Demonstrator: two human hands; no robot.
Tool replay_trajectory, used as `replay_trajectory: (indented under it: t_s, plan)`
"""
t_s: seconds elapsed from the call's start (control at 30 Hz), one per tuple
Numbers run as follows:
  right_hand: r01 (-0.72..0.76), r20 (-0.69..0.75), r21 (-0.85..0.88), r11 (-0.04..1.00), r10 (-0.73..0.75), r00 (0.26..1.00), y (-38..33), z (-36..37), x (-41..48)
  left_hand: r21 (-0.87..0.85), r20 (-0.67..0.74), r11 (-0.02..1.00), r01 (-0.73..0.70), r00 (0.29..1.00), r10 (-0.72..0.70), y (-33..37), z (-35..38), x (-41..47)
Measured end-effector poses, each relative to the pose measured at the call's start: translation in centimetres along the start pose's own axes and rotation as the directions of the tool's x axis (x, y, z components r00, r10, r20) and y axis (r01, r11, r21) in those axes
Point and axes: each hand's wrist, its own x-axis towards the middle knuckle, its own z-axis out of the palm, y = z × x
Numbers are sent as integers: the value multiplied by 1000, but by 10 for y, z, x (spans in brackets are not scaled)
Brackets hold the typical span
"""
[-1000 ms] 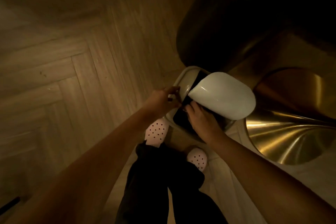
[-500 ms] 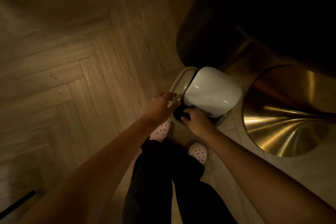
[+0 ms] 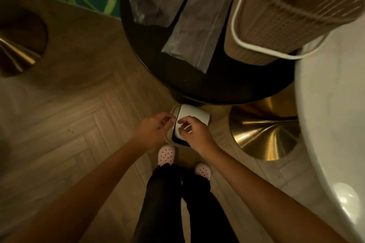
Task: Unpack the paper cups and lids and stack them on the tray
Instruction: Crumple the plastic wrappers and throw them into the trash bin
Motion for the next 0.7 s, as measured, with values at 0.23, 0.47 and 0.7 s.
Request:
replay_trajectory:
  t_s: [0.23,0.47,0.7]
  plan:
    - [218,-300,43,975,-196,934,-69,-51,-13,23,-198,980,-199,960,199,57,-58,8]
    - [-3,-561,190,982,111,820,-90,-96,48,-27,-313,999,-24,950,15,91,-97,66]
    - [-172,-391,548,819,432,812,-92,-102,96,-125,-223,984,123,963,-149,101,-95,103]
